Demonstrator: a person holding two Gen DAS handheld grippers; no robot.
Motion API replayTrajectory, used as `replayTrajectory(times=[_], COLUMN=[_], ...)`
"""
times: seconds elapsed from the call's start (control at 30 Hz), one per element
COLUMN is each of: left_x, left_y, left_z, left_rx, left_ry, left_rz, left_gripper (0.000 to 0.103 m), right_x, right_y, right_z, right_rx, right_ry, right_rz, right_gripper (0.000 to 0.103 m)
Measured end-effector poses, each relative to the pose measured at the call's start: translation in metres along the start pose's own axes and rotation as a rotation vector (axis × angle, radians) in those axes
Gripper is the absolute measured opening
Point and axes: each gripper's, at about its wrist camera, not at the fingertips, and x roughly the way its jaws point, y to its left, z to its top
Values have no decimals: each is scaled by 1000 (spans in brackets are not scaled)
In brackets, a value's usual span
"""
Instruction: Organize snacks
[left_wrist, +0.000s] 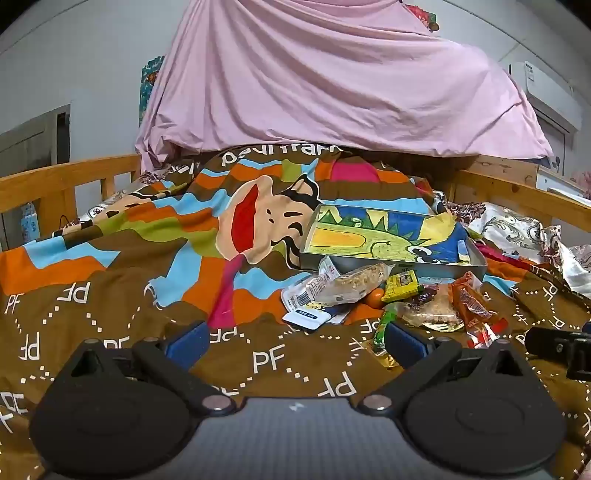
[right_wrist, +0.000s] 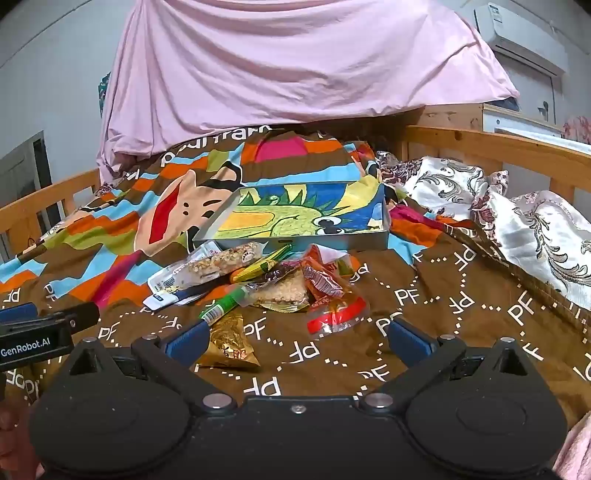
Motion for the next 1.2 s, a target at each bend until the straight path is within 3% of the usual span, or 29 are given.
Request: replayTrajectory(times=[1.2], left_x=[-1], left_y=[-3], left_z=[-2], left_rx=[8], left_ry=[8], left_rz=[-5], left_gripper=[103], right_x=[-3], right_y=[-1], right_z=[1], right_rx=[8], right_ry=[1], right_rz=[3], right_gripper=[103])
